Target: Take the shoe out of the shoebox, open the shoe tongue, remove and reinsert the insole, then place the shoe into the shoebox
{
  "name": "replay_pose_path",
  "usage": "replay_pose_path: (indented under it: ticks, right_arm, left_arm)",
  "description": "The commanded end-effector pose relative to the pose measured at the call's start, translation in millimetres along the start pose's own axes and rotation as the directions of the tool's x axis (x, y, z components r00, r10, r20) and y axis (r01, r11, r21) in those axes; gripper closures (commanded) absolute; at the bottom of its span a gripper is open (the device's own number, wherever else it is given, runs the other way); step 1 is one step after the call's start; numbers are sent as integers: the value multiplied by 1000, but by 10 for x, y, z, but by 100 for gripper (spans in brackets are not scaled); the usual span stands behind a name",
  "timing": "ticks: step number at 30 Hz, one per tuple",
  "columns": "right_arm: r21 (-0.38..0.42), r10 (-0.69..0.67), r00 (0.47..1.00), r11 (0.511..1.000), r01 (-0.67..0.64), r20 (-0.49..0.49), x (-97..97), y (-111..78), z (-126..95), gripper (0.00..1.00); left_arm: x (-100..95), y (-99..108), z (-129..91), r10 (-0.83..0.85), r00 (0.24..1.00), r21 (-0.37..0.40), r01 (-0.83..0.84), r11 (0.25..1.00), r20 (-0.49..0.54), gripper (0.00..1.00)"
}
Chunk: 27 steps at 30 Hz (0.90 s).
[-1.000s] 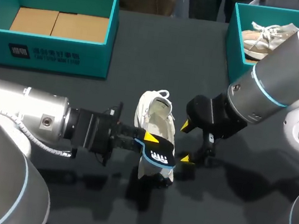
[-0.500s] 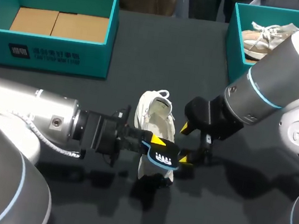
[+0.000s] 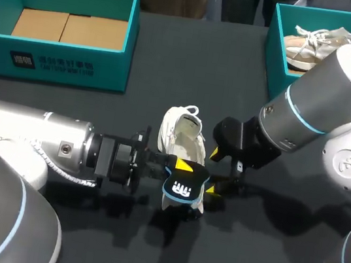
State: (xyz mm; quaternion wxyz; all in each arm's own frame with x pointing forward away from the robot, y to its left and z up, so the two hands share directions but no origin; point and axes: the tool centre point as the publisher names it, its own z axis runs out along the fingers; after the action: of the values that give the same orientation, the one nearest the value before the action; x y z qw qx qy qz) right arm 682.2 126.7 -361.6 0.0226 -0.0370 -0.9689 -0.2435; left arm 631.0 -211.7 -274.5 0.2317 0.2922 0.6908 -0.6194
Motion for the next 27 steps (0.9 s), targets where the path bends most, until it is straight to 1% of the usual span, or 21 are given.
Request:
replay_pose_path:
  ticks: [1, 11, 17, 22, 27]
  right_arm:
    - [4, 10, 1000, 1000, -10, 9, 6, -1, 55, 0]
    - [15, 29, 1000, 999, -29, 9, 20, 3, 101, 0]
    - [39, 32, 999, 999, -32, 7, 45, 16, 120, 0]
    - [28, 36, 999, 999, -36, 11, 83, 0, 137, 0]
    - [25, 24, 1000, 999, -24, 21, 117, 39, 113, 0]
  left_arm:
    - [25, 28, 0, 5, 1000, 13, -6, 1000, 3, 100]
    - [92, -14, -13, 17, 1000, 26, -17, 1000, 11, 100]
    - [103, -38, -8, 20, 1000, 32, -21, 999, 17, 100]
    - [105, -51, -11, 26, 999, 39, -27, 999, 20, 100]
    - [113, -38, -14, 28, 999, 38, -28, 999, 17, 100]
